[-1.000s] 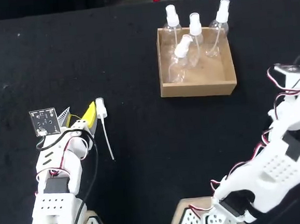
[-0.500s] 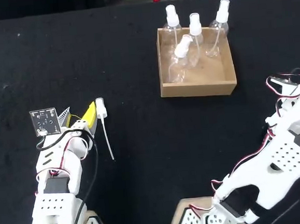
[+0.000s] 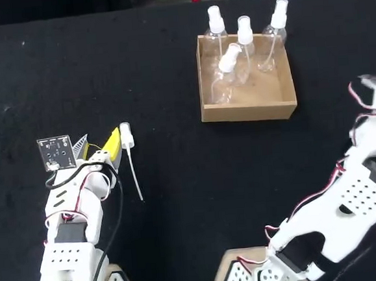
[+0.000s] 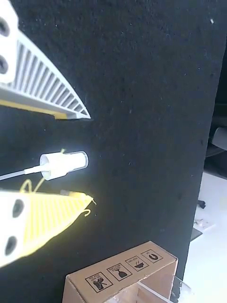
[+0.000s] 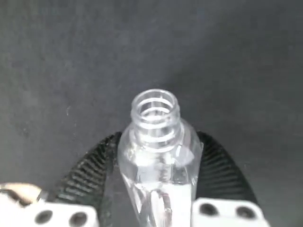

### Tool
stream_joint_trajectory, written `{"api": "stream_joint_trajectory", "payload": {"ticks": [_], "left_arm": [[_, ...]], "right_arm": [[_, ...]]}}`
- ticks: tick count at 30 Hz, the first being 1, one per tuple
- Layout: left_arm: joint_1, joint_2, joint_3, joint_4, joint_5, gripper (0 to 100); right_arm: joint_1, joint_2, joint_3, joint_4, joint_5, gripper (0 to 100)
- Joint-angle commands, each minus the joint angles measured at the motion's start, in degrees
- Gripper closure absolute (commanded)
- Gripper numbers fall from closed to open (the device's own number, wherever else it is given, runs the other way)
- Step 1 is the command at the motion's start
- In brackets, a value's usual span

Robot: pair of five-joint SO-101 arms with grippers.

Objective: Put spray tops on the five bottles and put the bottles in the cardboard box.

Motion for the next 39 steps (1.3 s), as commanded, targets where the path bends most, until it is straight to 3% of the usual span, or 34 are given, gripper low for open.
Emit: {"api": "stream_joint_trajectory", "payload": {"ticks": [1,10,22,29,39], "left_arm": [[0.3,-0.6,0.0,-1.4,-0.3,76],[0.2,-0.6,0.0,-1.4,-0.3,76],[0.7,-0.6,0.0,-1.4,-0.3,76],[0.5,-0.6,0.0,-1.4,-0.3,76],[0.5,-0.6,0.0,-1.4,-0.3,76]], "right_arm": [[-4.3,1.2,-4.3,0.2,-3.7,86.4],[-7.8,9.6,-12.2,1.0,-12.1,86.4],[-4.9,8.4,-14.9,1.7,-11.6,86.2],[-7.3,11.8,-15.1,1.8,-11.3,63.4],[-6.2,11.7,-14.2,2.0,-11.3,65.5]]}}
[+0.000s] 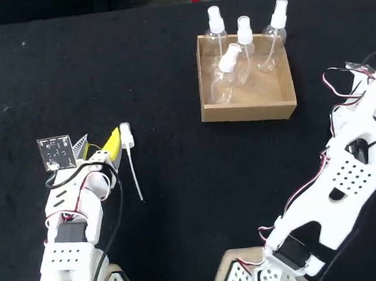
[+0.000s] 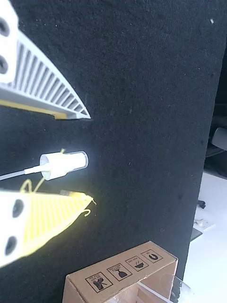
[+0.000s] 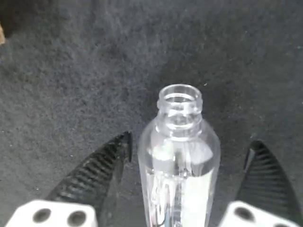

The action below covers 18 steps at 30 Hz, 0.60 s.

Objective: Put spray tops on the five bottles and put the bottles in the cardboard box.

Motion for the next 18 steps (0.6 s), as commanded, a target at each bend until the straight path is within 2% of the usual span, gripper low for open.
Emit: {"api": "stream_joint_trajectory", "payload": {"ticks": [1,9,18], "left_arm": [[0.5,-0.6,0.0,-1.4,-0.3,76],[0.7,-0.6,-0.1,-1.5,-0.3,76],[0.4,-0.6,-0.1,-1.5,-0.3,76]], "right_arm": [[0.6,-1.4,0.1,2.0,0.8,65.5],[3.3,-4.4,2.8,2.1,2.8,65.5],[1.3,-9.5,10.2,1.7,4.0,65.5]]}}
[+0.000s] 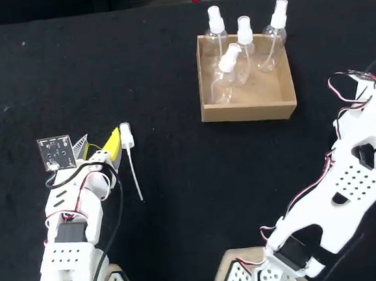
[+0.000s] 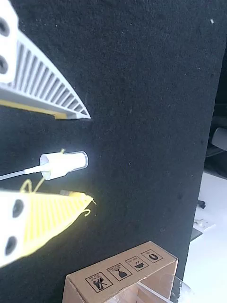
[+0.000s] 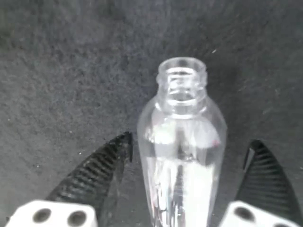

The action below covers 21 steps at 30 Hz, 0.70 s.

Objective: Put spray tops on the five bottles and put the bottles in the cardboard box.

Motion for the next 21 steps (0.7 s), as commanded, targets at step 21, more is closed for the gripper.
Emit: {"api": "stream_joint_trajectory", "payload": {"ticks": [21], "left_arm": [[0.2,-0.6,-0.2,-1.5,-0.3,76]], "right_arm": [[-0.6,-7.0,-12.9,2.1,1.0,84.7]]}}
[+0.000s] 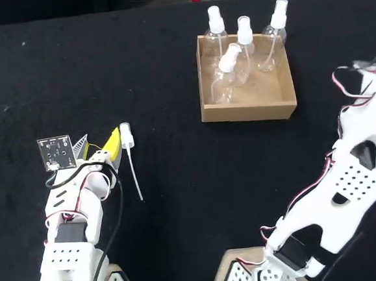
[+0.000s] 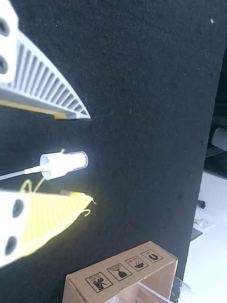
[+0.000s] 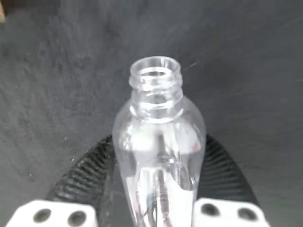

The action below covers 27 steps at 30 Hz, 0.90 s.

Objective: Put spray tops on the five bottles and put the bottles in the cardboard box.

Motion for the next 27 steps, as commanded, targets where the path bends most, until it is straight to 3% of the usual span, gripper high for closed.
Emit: {"api": "stream_joint_trajectory", "payload": {"ticks": [1,6,14,27], "left_arm": [[0.2,-0.6,-0.2,-1.5,-0.3,76],[0.7,-0.6,-0.2,-1.5,-0.3,76],[0.6,-0.6,-0.2,-1.5,-0.3,76],[0.2,-0.6,-0.3,-1.4,-0.3,76]], "right_arm": [[-0.6,-7.6,-4.6,1.9,-0.1,84.7],[-0.6,-19.7,4.9,1.9,-0.1,84.6],[-4.2,-49.9,32.2,-1.1,2.0,84.6],[-5.8,-77.1,85.9,-43.1,2.3,84.6]]}}
